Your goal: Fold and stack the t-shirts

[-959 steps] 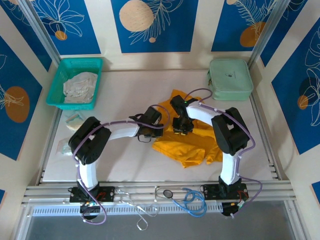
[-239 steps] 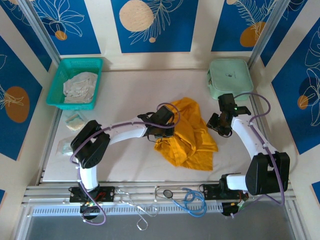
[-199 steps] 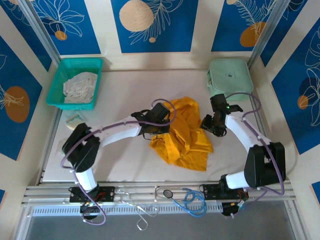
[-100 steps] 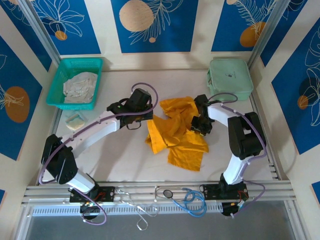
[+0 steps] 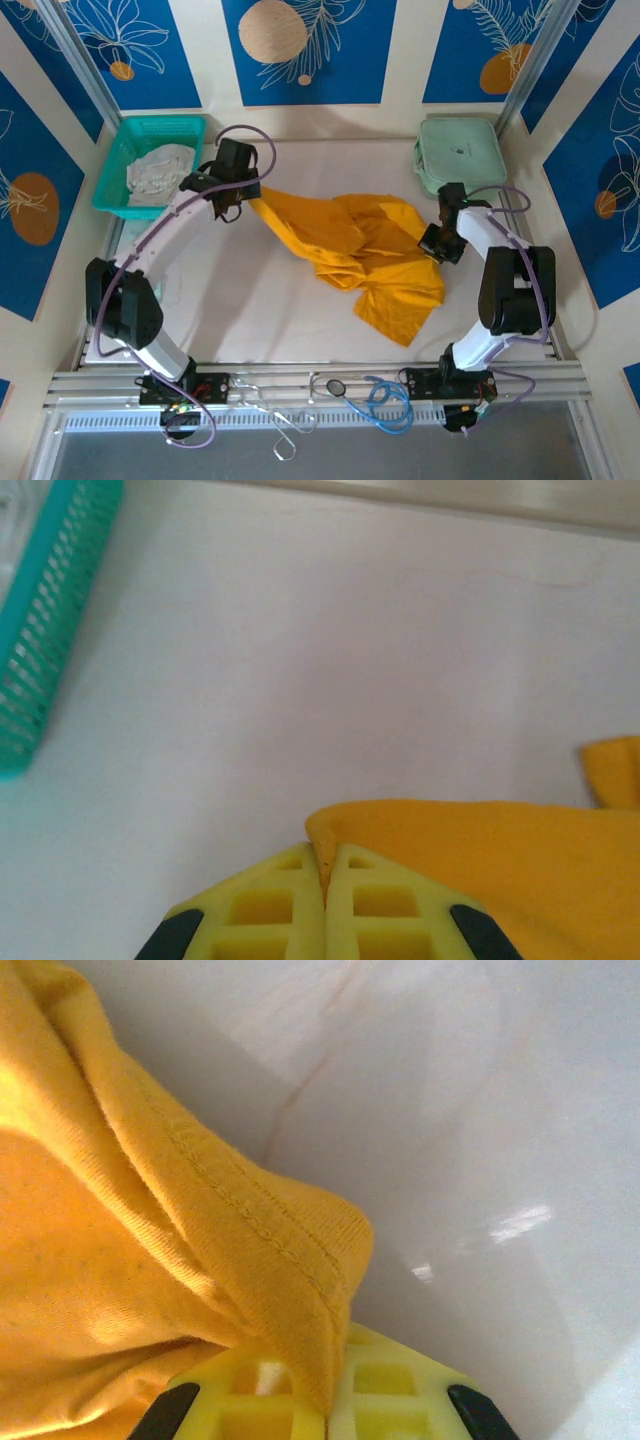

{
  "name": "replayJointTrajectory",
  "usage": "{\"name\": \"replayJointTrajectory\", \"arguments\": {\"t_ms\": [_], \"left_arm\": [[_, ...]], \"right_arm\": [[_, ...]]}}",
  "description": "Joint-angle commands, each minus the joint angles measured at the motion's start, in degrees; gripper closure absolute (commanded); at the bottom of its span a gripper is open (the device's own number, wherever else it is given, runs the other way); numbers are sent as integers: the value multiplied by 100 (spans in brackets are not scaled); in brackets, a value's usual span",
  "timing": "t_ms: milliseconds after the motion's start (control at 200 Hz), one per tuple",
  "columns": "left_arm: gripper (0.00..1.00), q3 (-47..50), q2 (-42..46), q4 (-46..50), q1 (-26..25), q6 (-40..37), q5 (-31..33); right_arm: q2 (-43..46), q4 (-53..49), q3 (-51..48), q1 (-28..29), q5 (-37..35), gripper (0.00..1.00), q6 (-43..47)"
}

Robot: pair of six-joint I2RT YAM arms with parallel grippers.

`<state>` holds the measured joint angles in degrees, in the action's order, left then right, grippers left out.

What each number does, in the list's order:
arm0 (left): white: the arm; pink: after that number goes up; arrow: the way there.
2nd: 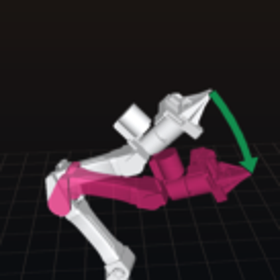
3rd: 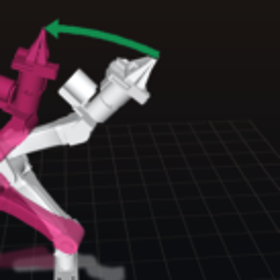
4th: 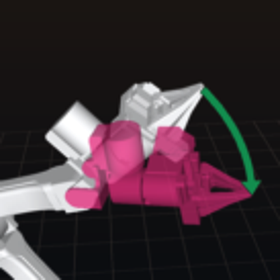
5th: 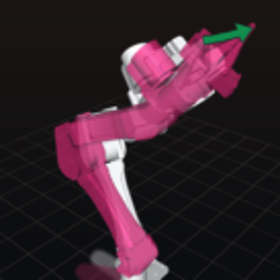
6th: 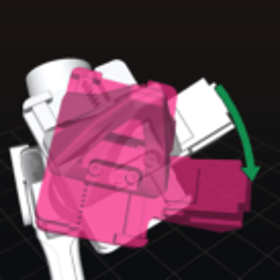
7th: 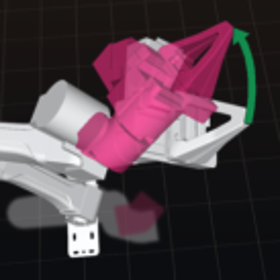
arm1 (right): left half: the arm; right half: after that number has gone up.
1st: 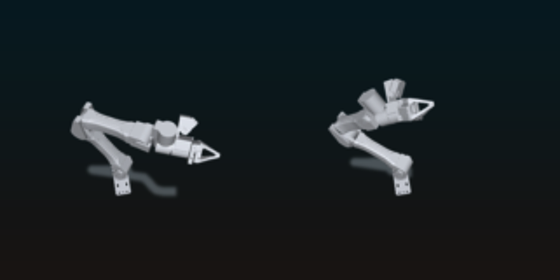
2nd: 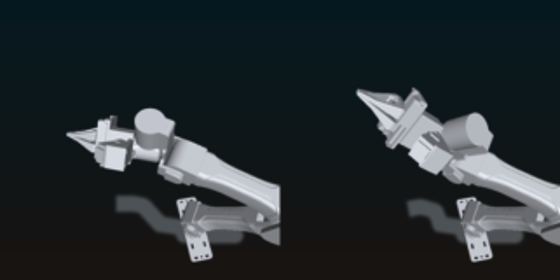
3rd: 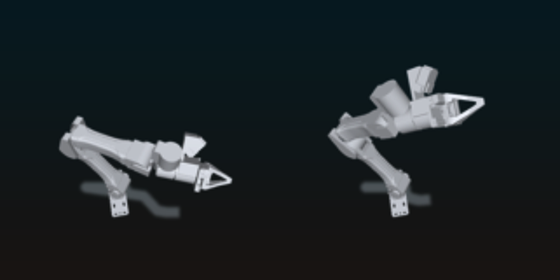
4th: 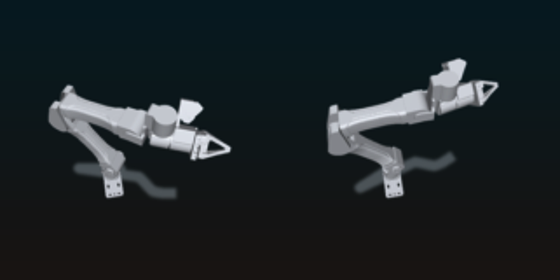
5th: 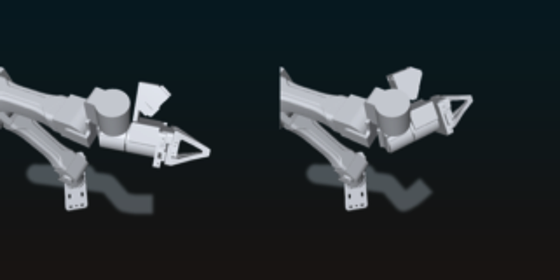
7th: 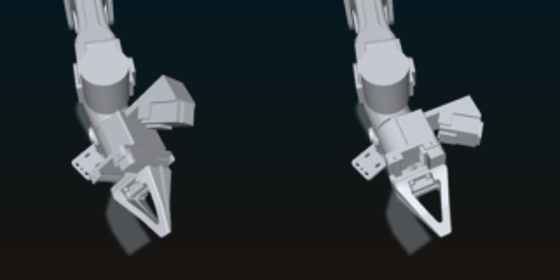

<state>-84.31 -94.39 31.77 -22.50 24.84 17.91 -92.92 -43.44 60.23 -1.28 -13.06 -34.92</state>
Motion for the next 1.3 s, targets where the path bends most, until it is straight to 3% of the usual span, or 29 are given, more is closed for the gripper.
{"name": "replayJointTrajectory", "arguments": {"t_ms": [0, 270, 480, 500, 560, 610, 725, 776, 971, 1181, 1296], "left_arm": [[100, -433, -665, -329, 202, -529, 187], [100, -2235, -2682, -292, 246, -836, 378], [100, -2501, -3059, -404, 251, -913, 1175], [92, -2507, -3067, -416, 250, -941, 1179], [58, -2590, -3064, -364, 255, -995, 1152], [37, -2679, -3015, -225, 248, -995, 1041], [7, -2463, -2505, -8, 183, -845, 645], [0, -2259, -2170, 103, 114, -776, 523], [4, -1293, -932, 1046, -258, -189, -516], [20, 515, -386, 418, -1007, 988, -1770], [22, 785, -743, 23, -1248, 1468, -1837]], "right_arm": [[16, -222, -121, -100, -79, 100, 183], [-281, -169, -194, 108, -158, 100, 69], [-261, -244, -161, 110, -285, 100, 117], [-253, -253, -156, 109, -283, 100, 121], [-235, -266, -143, 109, -260, 100, 117], [-214, -281, -134, 117, -241, 100, 117], [-84, -309, -130, 161, -198, 86, 99], [-17, -319, -134, 184, -160, 79, 94], [310, -429, -108, 266, -63, 61, 83], [619, -490, -134, 350, 44, 60, 37], [737, -526, -159, 411, 91, 60, 33]]}}
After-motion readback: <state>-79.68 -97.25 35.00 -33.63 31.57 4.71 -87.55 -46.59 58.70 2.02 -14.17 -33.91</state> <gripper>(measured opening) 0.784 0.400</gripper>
